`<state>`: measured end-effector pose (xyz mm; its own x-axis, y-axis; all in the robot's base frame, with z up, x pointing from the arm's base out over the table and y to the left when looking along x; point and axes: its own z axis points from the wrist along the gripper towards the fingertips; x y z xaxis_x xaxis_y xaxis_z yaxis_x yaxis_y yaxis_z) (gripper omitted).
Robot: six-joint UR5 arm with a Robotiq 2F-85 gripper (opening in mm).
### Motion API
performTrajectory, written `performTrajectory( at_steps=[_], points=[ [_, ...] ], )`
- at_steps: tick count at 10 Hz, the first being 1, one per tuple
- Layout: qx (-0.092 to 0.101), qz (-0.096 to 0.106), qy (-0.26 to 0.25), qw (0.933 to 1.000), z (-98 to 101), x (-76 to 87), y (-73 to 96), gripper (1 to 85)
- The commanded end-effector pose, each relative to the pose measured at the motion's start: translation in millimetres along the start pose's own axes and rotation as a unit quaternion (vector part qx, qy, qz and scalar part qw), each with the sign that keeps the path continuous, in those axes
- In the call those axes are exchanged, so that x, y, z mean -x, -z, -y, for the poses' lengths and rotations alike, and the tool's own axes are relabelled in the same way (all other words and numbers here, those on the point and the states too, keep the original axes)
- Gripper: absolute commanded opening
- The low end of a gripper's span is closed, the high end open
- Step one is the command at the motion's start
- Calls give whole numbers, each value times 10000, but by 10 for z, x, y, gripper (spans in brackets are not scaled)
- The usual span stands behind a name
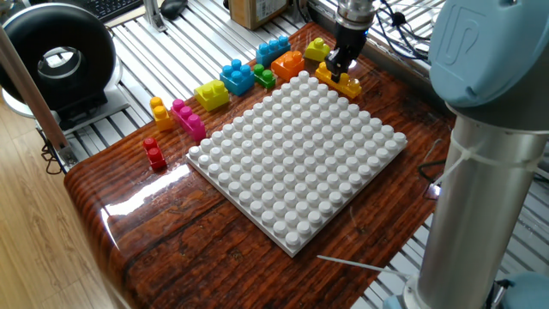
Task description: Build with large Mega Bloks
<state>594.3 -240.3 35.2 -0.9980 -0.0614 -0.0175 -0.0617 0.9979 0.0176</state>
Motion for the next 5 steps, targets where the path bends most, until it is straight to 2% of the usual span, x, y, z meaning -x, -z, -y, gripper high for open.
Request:
performTrajectory(
  at_steps=[1, 3, 5],
  points=[
    [-17, -48, -128, 9999, -52, -29, 128, 113],
    [-18, -25, -128, 9999, -89, -51, 212, 97],
    [-62, -86, -266, 9996, -191, -58, 333, 67]
  ],
)
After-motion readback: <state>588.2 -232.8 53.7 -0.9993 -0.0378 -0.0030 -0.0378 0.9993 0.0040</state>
